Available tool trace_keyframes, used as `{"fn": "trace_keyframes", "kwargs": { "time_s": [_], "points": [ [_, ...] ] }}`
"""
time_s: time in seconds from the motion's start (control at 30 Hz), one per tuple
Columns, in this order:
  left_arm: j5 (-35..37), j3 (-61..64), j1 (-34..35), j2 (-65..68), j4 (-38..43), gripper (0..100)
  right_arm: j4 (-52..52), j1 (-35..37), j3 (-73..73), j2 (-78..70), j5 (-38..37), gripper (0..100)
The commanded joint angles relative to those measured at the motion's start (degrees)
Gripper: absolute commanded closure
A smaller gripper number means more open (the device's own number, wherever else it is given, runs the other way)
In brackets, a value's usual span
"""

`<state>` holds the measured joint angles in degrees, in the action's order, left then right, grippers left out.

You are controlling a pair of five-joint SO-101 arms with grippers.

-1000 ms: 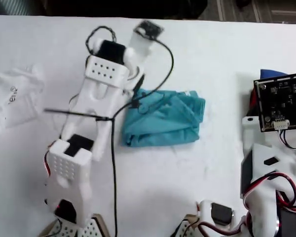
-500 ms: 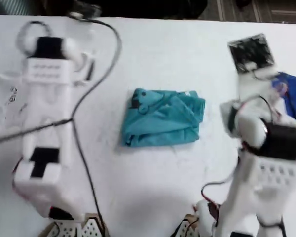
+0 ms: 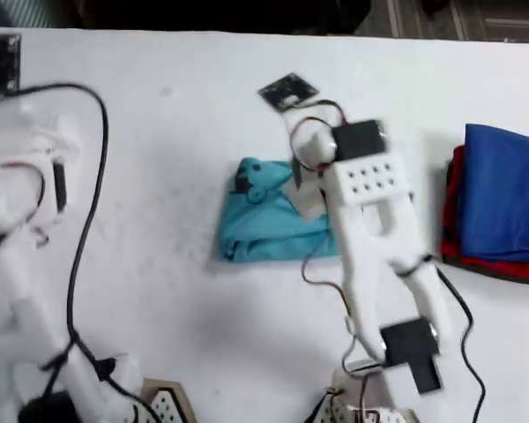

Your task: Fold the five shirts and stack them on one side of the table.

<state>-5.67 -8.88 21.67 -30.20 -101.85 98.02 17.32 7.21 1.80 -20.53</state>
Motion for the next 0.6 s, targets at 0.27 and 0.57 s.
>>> {"fn": "trace_keyframes", "kwargs": {
  "time_s": [0.27,0.57],
  "points": [
    [0.26,16.97,1.36,-17.01,0.0,98,-0.4,0.92,27.08,-24.92,0.18,67.0],
    [0.26,22.33,1.36,-23.08,0.0,98,0.04,0.92,32.62,-38.46,0.26,67.0]
  ]
}}
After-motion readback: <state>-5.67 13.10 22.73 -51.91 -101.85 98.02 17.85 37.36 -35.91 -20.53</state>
